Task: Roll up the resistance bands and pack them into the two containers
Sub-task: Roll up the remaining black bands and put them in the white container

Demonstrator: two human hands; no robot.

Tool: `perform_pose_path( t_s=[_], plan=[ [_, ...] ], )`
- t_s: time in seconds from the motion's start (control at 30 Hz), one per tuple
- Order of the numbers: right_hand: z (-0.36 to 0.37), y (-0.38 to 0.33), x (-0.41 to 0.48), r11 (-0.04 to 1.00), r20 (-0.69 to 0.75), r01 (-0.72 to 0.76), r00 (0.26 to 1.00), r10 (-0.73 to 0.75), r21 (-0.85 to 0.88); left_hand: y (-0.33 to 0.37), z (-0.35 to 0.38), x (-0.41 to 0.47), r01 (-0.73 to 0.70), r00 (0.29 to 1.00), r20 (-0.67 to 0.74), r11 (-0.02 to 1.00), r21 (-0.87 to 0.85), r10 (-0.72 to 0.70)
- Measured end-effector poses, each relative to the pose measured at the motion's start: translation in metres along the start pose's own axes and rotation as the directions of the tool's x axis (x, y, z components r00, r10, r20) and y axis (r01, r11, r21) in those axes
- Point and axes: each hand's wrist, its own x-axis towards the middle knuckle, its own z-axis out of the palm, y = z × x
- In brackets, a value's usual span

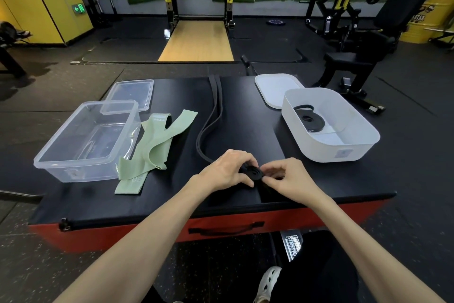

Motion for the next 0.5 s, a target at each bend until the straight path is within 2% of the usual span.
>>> perform_pose_path(
  t_s=[0.1,0.3,0.37,0.43,0.5],
  plan=[
    [0.002,-0.003,-0.001,0.999,0.026,0.003,1.000,-0.004,0.042,0.000,-0.003,0.000,0.028,1.000,0.013,1.000,0.004,-0.028],
    [0.014,-0.002,0.001,0.999,0.001,0.036,0.999,-0.036,0.010,-0.002,-0.010,-0.007,0.071,0.998,0.000,0.997,0.010,-0.071],
    [0.007,-0.003,0.001,0.999,0.076,0.038,0.996,-0.039,0.015,-0.003,-0.006,-0.010,0.071,0.997,-0.023,0.997,-0.026,-0.071],
    [-0.007,-0.004,0.009,0.994,0.233,-0.009,0.972,-0.018,0.113,-0.002,-0.004,-0.011,0.072,0.996,-0.042,0.996,-0.052,-0.074],
    [-0.017,-0.010,0.028,0.989,0.237,-0.013,0.971,-0.022,0.145,-0.002,-0.003,-0.011,0.073,0.996,-0.044,0.996,-0.045,-0.075]
  ],
)
